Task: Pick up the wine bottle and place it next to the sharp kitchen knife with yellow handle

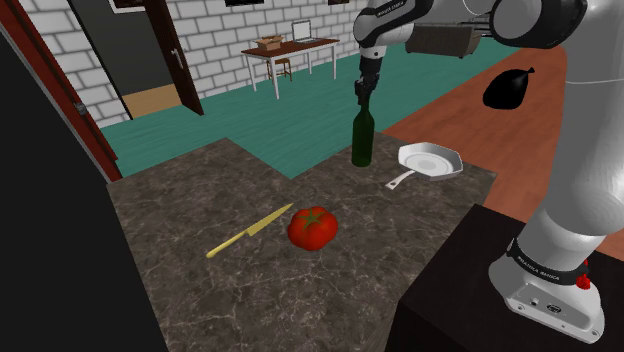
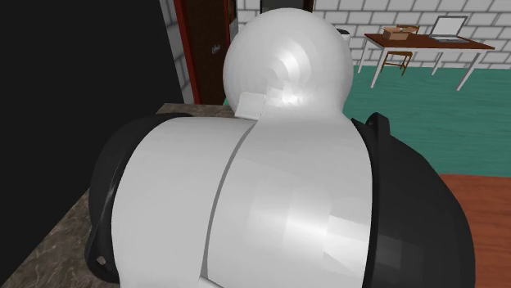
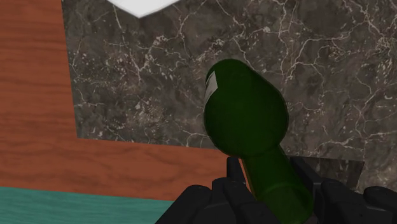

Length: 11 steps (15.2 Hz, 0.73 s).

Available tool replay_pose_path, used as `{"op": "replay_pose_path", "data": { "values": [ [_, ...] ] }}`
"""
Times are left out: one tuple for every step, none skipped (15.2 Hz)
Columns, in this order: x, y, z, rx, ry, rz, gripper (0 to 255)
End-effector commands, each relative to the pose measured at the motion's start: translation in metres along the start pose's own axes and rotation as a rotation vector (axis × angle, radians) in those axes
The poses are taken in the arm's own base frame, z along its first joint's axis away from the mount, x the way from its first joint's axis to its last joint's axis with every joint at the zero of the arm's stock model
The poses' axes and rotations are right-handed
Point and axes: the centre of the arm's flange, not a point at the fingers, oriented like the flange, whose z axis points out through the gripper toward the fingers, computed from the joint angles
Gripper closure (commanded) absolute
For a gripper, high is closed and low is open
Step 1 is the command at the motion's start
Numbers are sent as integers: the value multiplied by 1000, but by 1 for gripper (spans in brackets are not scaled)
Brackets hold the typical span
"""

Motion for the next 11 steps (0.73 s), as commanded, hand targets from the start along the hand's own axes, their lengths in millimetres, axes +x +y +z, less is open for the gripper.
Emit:
{"op": "replay_pose_path", "data": {
  "values": [
    [1, 0, -5, 0, 0, 0, 255],
    [1, 0, -10, 0, 0, 0, 255],
    [2, 0, -16, 0, 0, 0, 255],
    [3, 0, -21, 0, 0, 0, 255],
    [3, 0, -26, 0, 0, 0, 255],
    [4, 0, -31, 0, 0, 0, 255],
    [5, 0, -37, 0, 0, 0, 255],
    [5, 0, -42, 0, 0, 0, 255],
    [6, 0, -47, 0, 0, 0, 255],
    [7, 0, -52, 0, 0, 0, 255],
    [7, 0, -58, 0, 0, 0, 255]
  ]
}}
